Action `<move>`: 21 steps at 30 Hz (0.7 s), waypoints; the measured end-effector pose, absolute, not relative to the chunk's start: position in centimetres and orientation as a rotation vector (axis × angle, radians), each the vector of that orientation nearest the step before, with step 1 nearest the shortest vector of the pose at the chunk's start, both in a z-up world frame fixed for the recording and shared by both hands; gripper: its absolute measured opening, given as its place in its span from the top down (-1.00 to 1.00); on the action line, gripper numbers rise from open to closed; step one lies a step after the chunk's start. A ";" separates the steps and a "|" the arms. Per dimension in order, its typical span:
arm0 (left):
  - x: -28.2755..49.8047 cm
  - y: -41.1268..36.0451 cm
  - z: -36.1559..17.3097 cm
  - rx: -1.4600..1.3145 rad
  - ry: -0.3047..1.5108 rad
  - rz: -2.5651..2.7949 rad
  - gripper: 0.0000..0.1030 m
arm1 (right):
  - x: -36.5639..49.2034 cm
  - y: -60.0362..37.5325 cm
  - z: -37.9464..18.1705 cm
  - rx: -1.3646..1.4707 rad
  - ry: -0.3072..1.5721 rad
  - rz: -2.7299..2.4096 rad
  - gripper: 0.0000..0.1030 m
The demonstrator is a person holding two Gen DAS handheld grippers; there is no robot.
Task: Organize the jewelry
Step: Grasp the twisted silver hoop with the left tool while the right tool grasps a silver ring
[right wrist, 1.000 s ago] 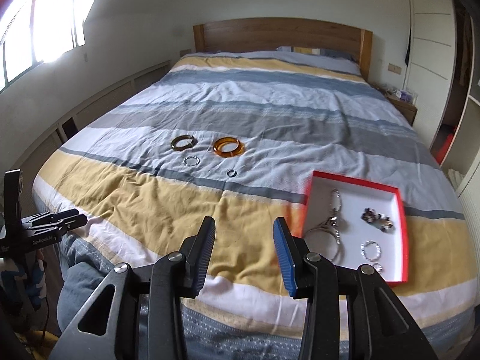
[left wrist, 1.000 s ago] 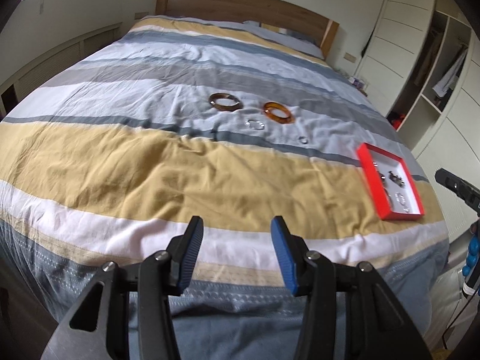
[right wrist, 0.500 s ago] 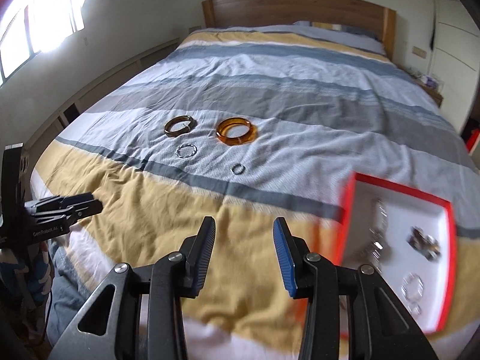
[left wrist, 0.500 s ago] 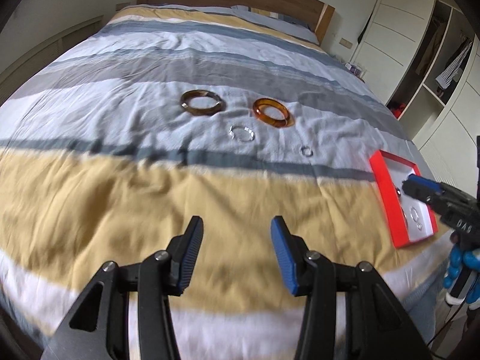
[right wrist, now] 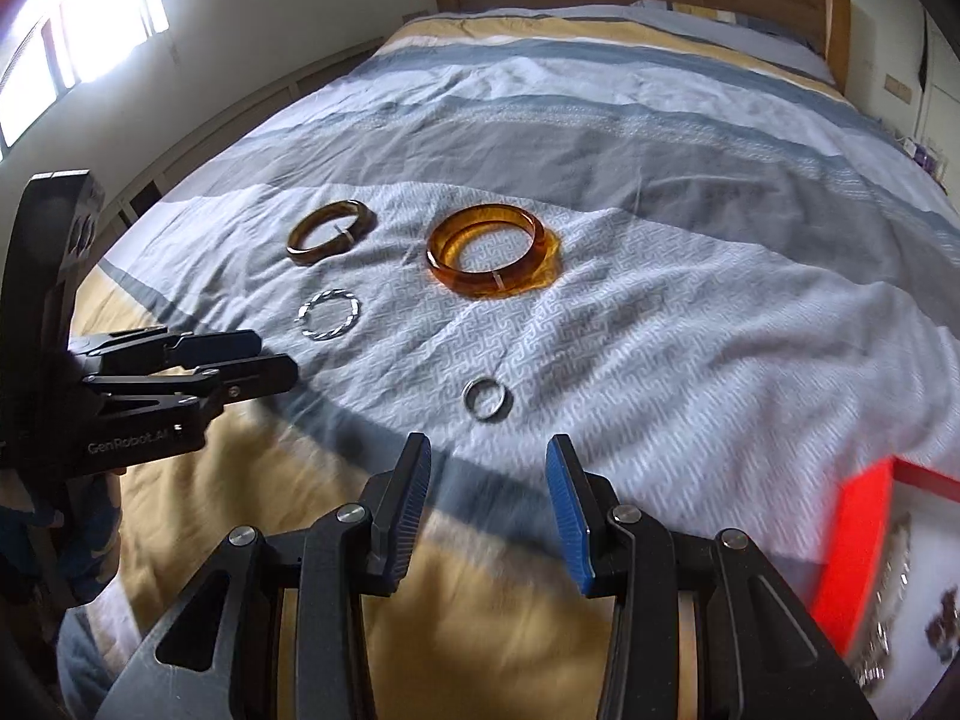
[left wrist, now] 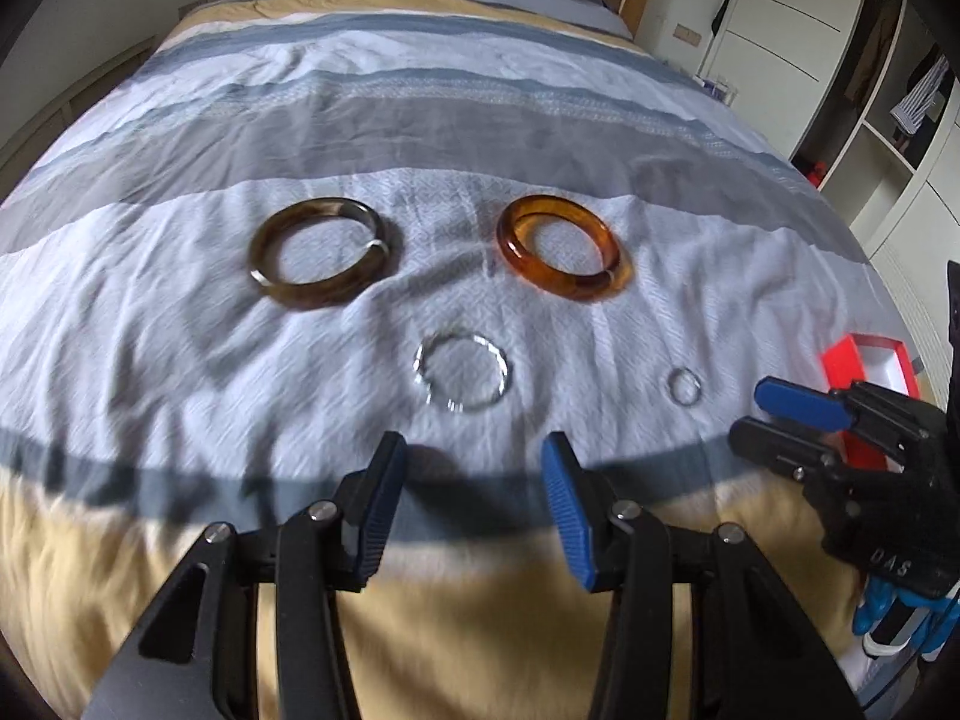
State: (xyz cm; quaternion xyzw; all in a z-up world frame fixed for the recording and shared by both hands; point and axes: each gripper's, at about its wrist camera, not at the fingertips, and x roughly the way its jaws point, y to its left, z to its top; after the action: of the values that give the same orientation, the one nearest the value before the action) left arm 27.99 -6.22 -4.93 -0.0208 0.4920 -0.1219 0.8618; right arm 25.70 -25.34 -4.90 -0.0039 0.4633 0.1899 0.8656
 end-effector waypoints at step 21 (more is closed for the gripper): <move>31.0 -7.4 -7.1 -0.008 0.992 -0.225 0.29 | 28.6 -24.1 -7.8 0.008 0.979 0.402 0.60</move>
State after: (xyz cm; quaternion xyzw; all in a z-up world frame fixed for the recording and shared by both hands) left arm 30.98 -7.40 -7.07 -0.0038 0.4749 -0.1079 0.8734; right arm 28.57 -24.06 -7.79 0.0039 0.4669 0.1918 0.8633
